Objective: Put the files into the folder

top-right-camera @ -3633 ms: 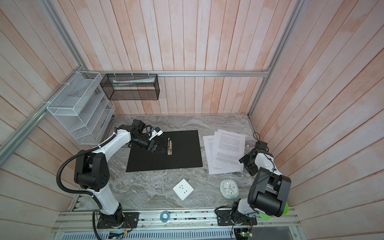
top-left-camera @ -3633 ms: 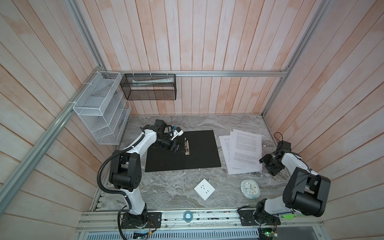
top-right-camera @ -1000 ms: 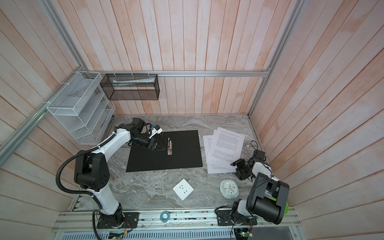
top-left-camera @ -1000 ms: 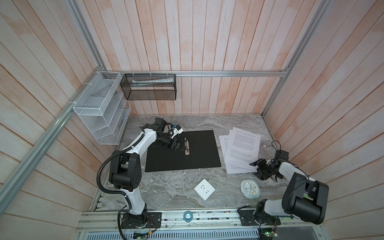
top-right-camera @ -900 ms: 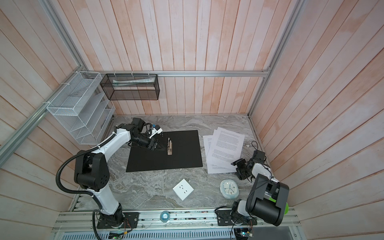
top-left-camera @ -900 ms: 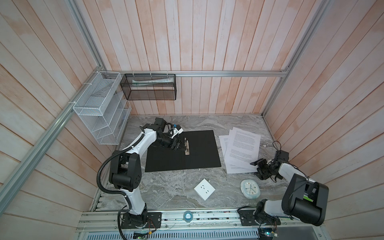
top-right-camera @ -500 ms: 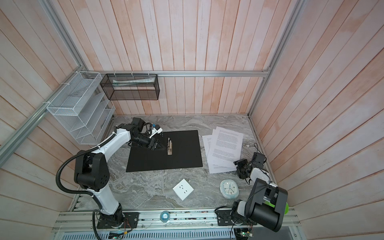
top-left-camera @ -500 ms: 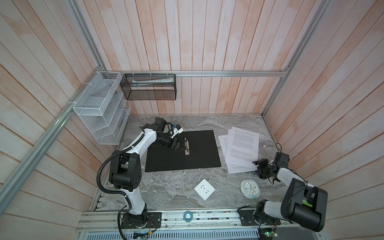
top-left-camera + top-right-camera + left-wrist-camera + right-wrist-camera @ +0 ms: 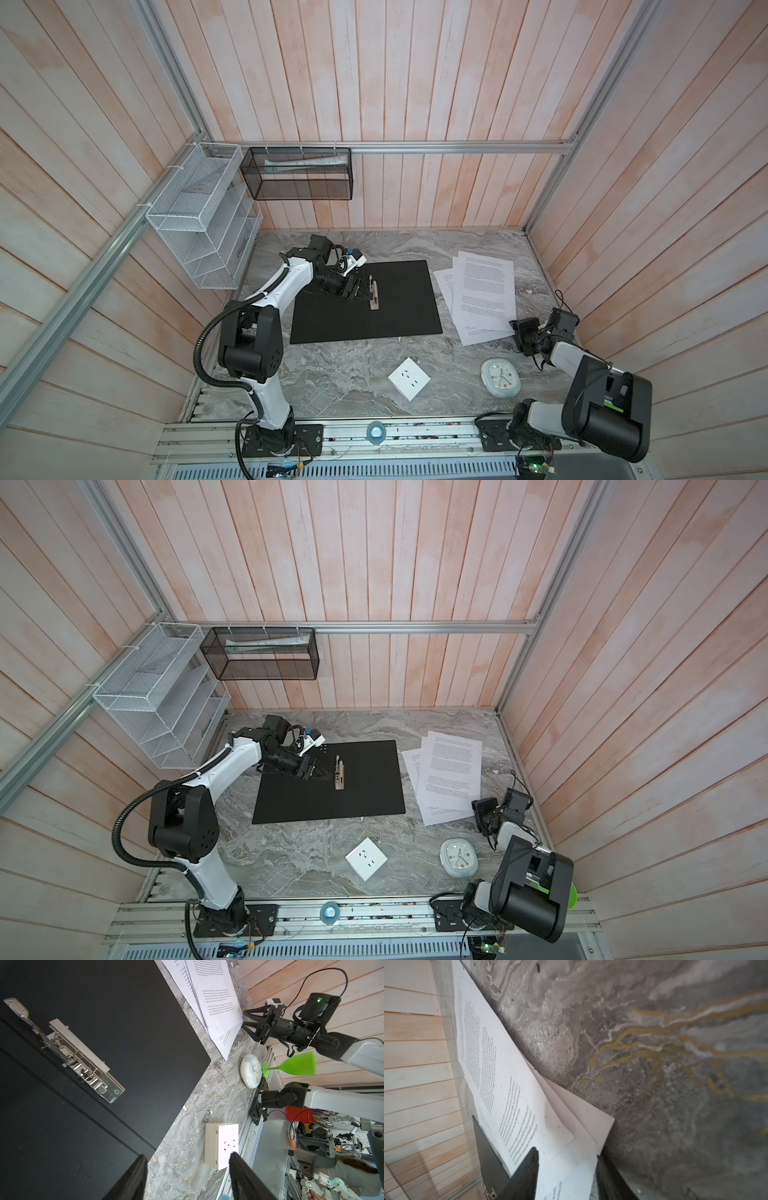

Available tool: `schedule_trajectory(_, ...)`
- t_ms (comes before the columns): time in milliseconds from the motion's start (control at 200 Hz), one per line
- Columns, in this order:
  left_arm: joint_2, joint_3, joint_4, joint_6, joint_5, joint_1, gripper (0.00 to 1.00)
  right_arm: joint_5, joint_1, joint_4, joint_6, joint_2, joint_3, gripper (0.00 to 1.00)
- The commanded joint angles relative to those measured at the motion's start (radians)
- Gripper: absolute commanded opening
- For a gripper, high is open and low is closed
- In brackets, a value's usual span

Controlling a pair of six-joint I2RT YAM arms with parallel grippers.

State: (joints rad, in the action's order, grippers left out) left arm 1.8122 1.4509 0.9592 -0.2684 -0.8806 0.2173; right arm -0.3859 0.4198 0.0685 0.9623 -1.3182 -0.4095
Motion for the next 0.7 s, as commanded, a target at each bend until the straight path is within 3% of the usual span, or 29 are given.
schedule_trajectory(0, -0.008, -0.015, -0.013, -0.004, 0.005, 0.003, 0.65, 0.069, 0.003, -0.038, 0.006, -0.042, 0.043, 0.42)
schedule_trajectory(410, 0.001, -0.008, -0.019, -0.011, 0.010, 0.002, 0.65, 0.046, 0.023, 0.027, -0.034, -0.095, 0.044, 0.15)
schedule_trajectory(540, 0.001, -0.007, -0.021, -0.012, 0.012, 0.002, 0.65, 0.045, 0.023, -0.003, -0.052, -0.050, 0.037, 0.02)
schedule_trajectory(690, 0.007, -0.002, -0.022, -0.011, 0.007, 0.003, 0.65, 0.040, 0.023, -0.061, -0.043, 0.055, 0.031, 0.00)
